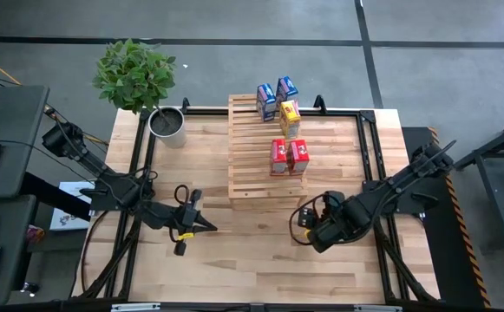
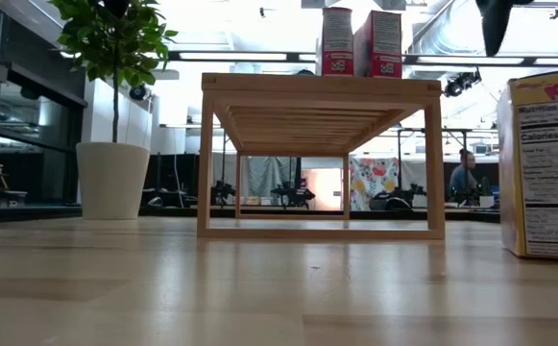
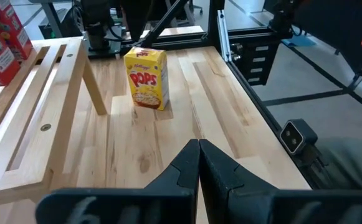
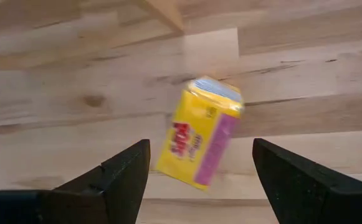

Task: Stack cereal on shelf
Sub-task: Put the yellow cereal box on the shelf aligned with the other yellow cereal box

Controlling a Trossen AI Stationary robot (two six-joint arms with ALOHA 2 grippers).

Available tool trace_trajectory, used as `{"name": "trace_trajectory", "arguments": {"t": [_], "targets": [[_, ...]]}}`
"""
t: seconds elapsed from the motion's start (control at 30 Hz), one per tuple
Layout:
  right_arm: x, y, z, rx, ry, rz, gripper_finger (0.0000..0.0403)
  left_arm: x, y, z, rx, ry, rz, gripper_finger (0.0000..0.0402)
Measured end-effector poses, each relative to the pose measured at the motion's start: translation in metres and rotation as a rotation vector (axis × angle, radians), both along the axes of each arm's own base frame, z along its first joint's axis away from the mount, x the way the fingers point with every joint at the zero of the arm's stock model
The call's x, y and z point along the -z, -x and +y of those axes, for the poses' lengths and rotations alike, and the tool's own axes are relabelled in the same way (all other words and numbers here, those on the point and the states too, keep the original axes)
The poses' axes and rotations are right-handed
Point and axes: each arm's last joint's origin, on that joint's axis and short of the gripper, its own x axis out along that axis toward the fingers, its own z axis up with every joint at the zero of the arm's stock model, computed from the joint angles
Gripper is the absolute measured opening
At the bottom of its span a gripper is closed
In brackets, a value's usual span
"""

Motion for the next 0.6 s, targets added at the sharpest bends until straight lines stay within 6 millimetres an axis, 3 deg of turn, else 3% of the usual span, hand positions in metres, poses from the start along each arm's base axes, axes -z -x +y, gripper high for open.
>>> {"name": "trace_trajectory", "arguments": {"t": [0.17, 0.6], "targets": [[0.013, -0.002, 0.004, 0.031, -0.023, 0.078, 0.0275, 0.000, 0.000, 0.000, -0.001, 0.004, 0.002, 0.0000], [0.015, -0.006, 0.001, 0.042, 0.061, 0.032, 0.0275, 0.000, 0.000, 0.000, -0.001, 0.003, 0.005, 0.0000]]}}
